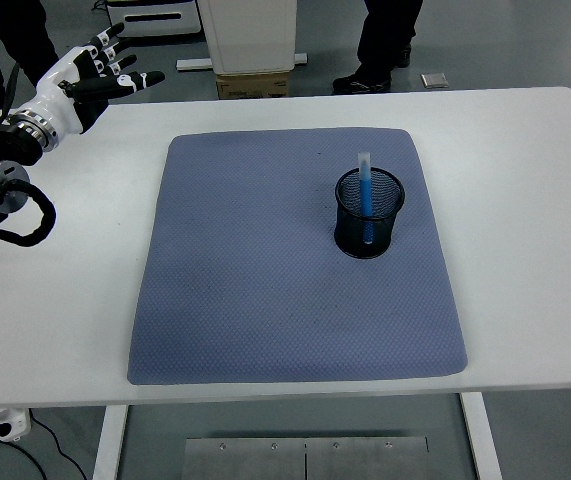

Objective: Left hand places marker in pen holder

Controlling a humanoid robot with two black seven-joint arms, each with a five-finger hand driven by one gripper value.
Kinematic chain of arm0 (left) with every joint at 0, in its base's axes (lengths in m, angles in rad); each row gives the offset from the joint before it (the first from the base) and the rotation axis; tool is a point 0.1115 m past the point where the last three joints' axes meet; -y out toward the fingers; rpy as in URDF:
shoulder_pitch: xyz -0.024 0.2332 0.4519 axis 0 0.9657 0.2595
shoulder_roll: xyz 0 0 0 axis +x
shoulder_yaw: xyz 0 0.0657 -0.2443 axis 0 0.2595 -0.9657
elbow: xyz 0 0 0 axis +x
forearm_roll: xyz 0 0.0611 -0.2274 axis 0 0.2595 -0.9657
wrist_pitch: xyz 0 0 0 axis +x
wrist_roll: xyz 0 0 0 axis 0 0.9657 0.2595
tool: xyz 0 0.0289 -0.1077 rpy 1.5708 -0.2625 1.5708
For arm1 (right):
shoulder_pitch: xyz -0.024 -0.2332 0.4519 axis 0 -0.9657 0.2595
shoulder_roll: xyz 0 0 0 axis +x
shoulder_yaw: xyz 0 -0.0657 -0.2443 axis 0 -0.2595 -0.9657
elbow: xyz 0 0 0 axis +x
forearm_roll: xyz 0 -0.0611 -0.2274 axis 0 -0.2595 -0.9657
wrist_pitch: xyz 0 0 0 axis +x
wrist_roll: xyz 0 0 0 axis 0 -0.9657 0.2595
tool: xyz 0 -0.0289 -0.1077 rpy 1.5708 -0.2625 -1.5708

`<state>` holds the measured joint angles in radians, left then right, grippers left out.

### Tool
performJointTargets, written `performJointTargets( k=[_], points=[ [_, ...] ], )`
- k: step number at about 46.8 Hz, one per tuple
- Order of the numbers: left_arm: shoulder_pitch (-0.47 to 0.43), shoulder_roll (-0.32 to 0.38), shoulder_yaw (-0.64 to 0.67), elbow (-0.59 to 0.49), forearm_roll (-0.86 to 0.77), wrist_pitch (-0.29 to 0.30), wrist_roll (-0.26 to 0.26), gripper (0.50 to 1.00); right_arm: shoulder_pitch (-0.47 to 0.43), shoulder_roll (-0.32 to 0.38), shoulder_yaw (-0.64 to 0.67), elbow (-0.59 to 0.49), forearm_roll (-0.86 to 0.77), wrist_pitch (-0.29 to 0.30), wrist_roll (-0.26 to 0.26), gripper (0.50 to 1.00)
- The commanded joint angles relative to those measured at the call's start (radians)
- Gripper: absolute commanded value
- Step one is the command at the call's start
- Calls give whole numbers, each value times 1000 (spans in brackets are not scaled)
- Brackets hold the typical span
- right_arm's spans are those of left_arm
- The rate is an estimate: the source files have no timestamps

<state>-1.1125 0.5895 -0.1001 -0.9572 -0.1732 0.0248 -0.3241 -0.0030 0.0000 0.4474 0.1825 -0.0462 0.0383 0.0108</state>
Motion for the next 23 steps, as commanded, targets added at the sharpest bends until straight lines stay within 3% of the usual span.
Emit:
performJointTargets(
  k=[1,23],
  points=[
    [26,-2,-4,2,-2,0,-26,1000,0,0,-1,0,0,0,0,1000],
    [194,-71,-62,40,-3,-3,-217,1000,0,0,1,0,0,0,0,1000]
  ],
)
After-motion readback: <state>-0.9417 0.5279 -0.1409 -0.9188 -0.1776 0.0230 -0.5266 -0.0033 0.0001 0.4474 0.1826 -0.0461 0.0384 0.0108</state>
